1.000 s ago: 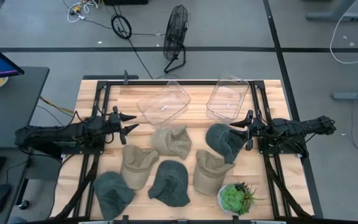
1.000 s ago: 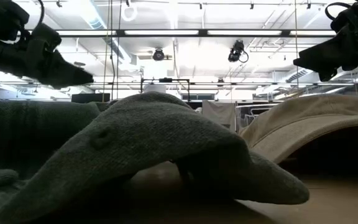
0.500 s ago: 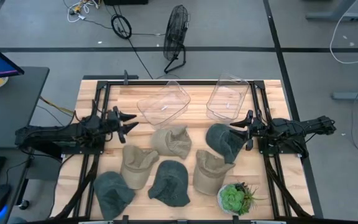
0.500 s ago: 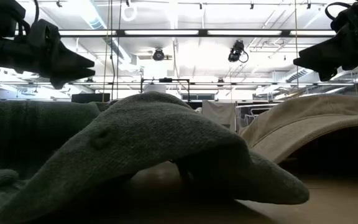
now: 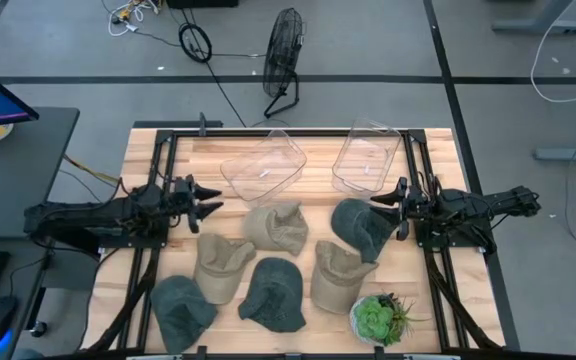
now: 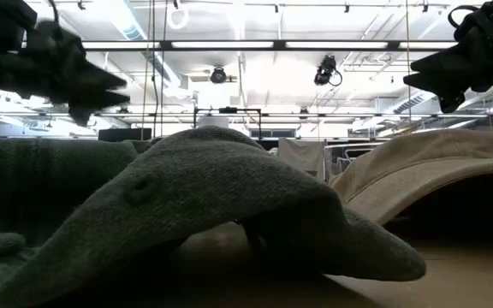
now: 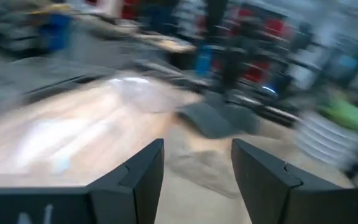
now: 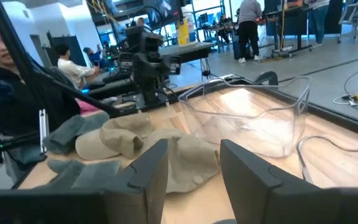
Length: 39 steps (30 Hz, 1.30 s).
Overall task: Pick & Place hat
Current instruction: Put the bottom left brown cap into the left transparent bin
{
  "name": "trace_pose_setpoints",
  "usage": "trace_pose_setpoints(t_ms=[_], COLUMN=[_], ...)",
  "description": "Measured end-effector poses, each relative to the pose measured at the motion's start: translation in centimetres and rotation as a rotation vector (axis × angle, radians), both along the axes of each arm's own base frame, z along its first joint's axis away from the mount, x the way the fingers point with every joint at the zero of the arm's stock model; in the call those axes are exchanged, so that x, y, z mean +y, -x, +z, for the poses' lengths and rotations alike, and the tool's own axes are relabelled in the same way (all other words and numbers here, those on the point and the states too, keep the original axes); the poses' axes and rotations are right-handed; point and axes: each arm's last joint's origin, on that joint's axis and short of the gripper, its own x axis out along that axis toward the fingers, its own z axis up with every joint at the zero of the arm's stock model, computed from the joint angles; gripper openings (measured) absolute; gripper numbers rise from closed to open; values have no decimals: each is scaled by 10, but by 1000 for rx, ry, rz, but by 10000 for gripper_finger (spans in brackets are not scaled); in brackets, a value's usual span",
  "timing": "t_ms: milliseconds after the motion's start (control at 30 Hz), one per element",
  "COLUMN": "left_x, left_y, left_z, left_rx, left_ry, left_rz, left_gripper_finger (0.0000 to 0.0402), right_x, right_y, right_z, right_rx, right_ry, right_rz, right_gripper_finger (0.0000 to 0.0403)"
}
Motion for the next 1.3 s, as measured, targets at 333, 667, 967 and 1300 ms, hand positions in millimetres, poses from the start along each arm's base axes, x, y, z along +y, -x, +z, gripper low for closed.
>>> trace_pose_setpoints(t_ms=[333, 667, 967, 1300], left_x=[-13, -48, -87, -104], left_y=[-14, -53, -70, -83], left_z=[77, 57, 32, 3], left_rx=[262, 731, 877, 1004], left_ry=[-55, 225, 298, 294], left_rz=[-217, -399, -478, -405], left_gripper_finger=[161, 163, 163, 163], right_x=[-2, -1, 0, 0], right_y=[1, -6, -8, -9], right_z=[26, 24, 16, 11], right_rx=[-241, -187, -104, -56], right_ry=[64, 125, 145, 163], right_rz=[-81, -80, -73, -70], right_gripper_finger=[149, 149, 149, 149])
